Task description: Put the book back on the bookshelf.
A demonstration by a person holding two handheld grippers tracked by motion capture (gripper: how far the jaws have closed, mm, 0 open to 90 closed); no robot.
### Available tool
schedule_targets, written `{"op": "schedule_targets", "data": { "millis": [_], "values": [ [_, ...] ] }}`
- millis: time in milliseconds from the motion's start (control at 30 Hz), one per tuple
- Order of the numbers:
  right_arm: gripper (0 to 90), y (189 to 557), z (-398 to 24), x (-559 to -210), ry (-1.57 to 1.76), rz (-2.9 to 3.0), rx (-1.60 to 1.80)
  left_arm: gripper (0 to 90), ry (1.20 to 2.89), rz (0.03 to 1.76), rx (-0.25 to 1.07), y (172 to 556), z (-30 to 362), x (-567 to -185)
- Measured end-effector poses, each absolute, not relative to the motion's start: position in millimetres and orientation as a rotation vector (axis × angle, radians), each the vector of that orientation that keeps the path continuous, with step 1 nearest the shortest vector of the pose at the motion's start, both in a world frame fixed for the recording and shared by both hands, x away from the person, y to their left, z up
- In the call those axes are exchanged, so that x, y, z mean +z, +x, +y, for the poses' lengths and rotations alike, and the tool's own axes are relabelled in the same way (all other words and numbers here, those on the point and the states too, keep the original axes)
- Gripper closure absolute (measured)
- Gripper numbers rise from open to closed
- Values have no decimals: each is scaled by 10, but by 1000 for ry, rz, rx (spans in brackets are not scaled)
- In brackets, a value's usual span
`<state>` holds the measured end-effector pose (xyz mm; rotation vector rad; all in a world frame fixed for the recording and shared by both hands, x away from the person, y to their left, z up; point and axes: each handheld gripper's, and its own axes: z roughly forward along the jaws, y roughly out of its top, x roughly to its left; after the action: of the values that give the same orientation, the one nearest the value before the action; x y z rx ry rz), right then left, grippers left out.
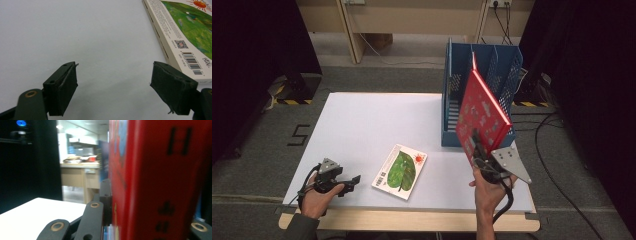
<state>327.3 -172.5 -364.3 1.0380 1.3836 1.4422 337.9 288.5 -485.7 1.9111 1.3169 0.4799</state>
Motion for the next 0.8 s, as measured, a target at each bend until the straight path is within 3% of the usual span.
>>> {"op": "schedule_targets", "data": {
  "millis": [400, 800],
  "values": [
    [794, 3530, -2016, -3524, 1121, 1308, 1338, 196, 1917, 1316, 476, 3378, 2875, -4865],
    [794, 4036, -2177, -3513, 1166, 1288, 1307, 195, 1921, 1318, 477, 3384, 2877, -4874]
  ]
}}
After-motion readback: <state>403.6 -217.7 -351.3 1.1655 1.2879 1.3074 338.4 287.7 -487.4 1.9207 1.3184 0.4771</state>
